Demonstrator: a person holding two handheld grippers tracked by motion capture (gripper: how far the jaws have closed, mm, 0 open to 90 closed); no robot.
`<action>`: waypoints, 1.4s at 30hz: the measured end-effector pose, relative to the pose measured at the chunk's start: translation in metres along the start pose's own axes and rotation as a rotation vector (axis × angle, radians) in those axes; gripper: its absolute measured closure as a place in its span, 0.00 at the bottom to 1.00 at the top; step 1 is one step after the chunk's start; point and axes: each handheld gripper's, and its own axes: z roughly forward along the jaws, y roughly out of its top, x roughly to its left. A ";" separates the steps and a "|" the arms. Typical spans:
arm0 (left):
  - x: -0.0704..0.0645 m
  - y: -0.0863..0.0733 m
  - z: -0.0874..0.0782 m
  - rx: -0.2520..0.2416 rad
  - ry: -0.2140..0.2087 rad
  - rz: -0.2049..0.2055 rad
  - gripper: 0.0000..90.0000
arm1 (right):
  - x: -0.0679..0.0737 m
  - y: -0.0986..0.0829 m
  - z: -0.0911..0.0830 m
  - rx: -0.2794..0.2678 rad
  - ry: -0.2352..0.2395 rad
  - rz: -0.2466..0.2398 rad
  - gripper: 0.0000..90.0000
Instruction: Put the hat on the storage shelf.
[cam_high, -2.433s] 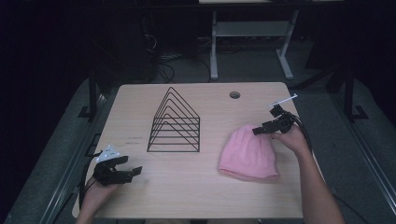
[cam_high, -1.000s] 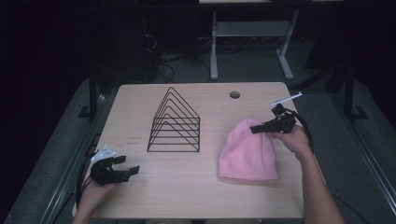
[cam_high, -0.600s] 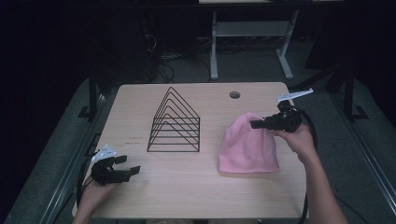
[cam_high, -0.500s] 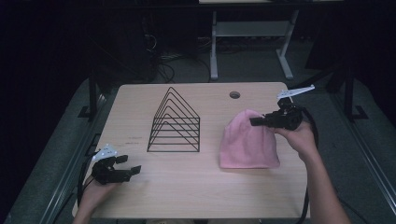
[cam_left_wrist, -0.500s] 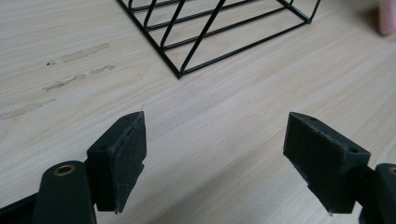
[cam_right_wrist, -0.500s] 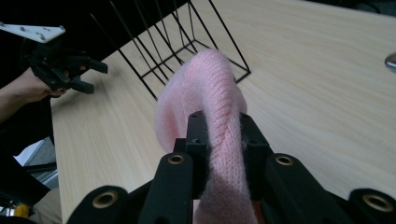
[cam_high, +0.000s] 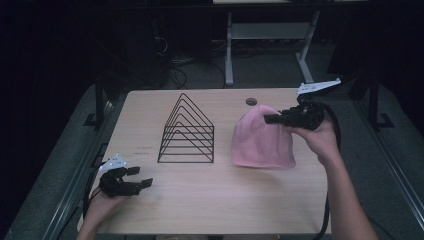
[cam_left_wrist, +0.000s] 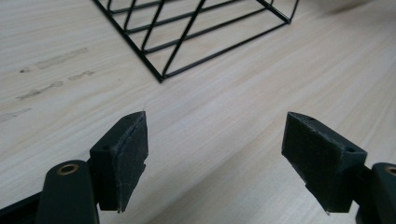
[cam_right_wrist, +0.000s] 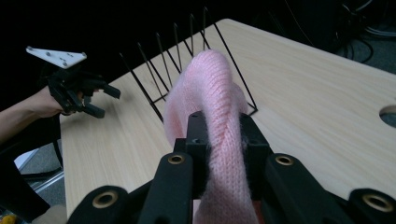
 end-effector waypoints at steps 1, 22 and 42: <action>0.000 0.001 0.000 0.001 -0.005 -0.002 0.25 | 0.002 0.004 0.000 -0.003 0.001 -0.007 0.87; -0.003 0.024 -0.011 -0.020 -0.056 0.029 0.25 | 0.027 0.052 0.000 -0.016 0.032 -0.110 0.87; -0.013 0.091 -0.039 -0.076 -0.183 0.117 0.24 | 0.057 0.100 0.012 -0.038 0.074 -0.195 0.87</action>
